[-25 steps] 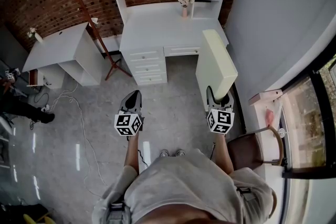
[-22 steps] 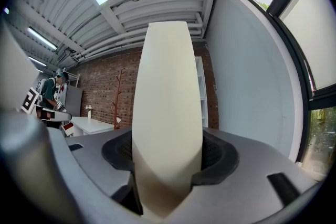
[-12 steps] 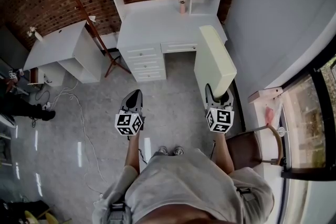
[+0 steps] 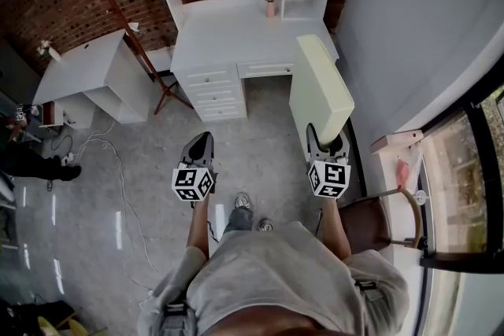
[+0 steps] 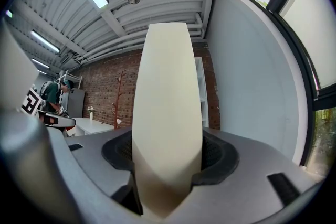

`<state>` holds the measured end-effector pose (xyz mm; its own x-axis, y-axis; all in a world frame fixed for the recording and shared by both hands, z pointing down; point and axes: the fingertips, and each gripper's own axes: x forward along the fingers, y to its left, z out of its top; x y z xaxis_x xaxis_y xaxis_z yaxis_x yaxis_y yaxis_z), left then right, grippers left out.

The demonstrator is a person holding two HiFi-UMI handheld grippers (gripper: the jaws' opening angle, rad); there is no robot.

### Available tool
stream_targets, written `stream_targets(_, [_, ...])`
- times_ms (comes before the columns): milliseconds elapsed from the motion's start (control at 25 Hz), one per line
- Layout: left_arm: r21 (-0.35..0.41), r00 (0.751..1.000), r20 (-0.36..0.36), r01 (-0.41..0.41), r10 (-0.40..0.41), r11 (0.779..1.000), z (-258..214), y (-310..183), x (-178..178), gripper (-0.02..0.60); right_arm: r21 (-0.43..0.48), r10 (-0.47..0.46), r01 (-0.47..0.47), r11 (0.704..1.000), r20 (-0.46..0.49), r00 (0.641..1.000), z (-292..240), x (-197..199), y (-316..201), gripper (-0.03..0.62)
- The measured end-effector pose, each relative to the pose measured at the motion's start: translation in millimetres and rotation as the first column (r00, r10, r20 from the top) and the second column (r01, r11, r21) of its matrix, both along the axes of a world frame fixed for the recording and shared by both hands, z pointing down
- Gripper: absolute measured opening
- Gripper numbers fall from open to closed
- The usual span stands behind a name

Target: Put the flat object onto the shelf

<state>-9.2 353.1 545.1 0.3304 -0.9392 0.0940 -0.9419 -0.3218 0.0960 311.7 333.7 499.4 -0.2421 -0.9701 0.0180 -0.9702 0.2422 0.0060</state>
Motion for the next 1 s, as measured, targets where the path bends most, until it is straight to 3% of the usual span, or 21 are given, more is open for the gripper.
stream_targets(440, [-0.008,0.999,-0.022,-0.025,0.025,1.0,12,-65,-9,0.012,-0.015,0.016,-0.016,1.0,-0.014,1.0,9,-17,-56,0.278])
stream_targets(1000, [0.026,0.996,-0.06,-0.067,0.068,0.997,-2,-198,-64,0.012,0.012,0.055,-0.055,0.998,-0.037,0.998,-15,-78,-172,0.278])
